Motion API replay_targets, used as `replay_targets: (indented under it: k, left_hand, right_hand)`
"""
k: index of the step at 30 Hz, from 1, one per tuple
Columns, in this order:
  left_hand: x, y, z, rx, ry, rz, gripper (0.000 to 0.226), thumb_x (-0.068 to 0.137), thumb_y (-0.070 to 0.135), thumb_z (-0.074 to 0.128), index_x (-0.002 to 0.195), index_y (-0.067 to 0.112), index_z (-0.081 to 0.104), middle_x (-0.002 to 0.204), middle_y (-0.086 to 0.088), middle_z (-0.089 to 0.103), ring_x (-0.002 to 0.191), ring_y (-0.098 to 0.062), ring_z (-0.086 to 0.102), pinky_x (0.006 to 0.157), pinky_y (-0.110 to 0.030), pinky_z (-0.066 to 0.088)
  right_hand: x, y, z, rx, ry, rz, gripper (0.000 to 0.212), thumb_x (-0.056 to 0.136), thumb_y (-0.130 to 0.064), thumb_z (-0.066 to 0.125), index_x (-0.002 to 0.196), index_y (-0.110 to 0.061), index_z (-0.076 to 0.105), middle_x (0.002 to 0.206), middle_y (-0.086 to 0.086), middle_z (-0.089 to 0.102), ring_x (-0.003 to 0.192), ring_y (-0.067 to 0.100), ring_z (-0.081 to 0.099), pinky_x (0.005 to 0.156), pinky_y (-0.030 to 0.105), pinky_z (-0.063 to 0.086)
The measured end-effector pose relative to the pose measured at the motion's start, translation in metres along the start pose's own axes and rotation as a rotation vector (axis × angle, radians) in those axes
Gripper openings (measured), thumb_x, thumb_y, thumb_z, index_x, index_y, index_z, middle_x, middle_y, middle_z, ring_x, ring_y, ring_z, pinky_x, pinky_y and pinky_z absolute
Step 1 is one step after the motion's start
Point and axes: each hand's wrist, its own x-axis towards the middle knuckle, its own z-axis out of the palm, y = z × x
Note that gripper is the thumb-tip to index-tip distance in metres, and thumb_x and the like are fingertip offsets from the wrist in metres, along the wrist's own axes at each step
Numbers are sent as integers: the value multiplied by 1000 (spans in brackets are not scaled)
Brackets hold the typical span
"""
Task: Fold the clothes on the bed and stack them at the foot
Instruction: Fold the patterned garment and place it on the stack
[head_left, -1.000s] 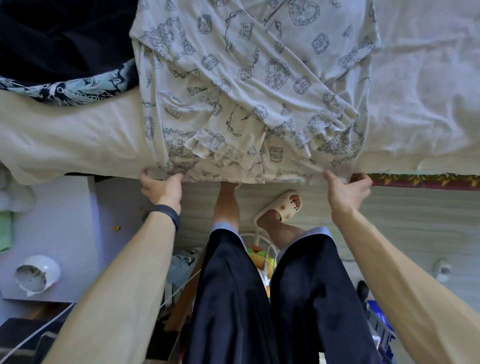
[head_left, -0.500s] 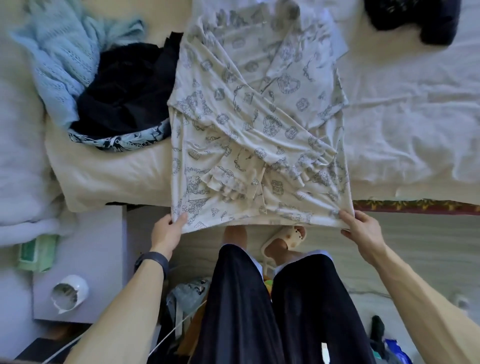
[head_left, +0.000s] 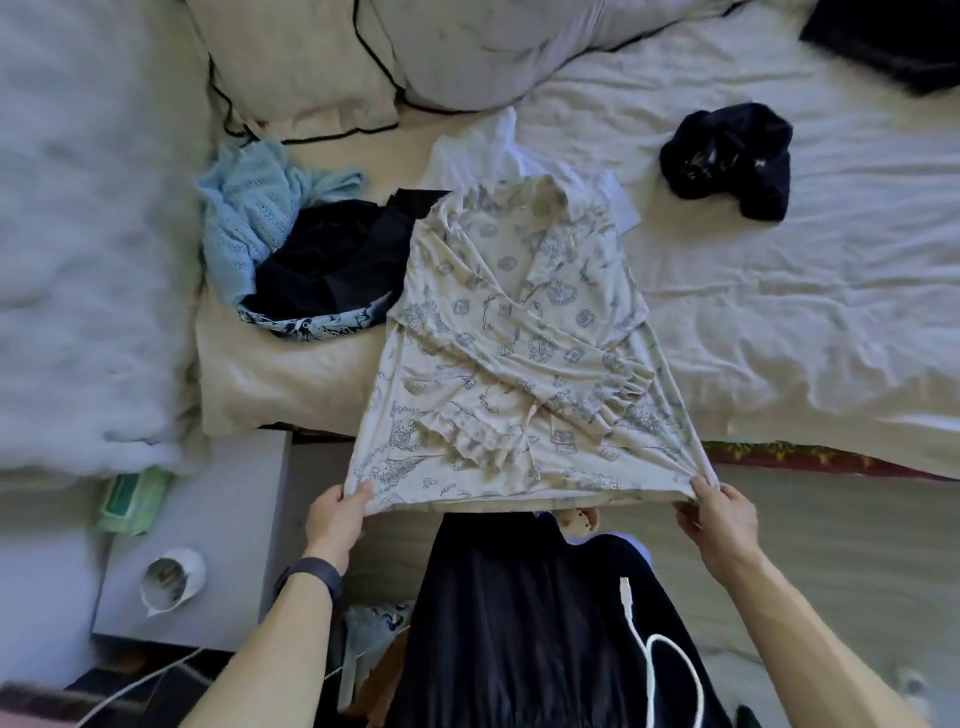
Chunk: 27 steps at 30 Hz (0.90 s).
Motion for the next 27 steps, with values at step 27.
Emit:
replay_targets:
  k: [27]
  left_hand:
    - [249,311,128,101,135,473,41,82,35,72,114,20,52,117,0,58,108,-21,57,88,-38,49]
  right_hand:
    - [219,-237,264,-294,-55,-328,11,80,-9,61,89,-15,59,78,9,53,61,15,53,50,23,45]
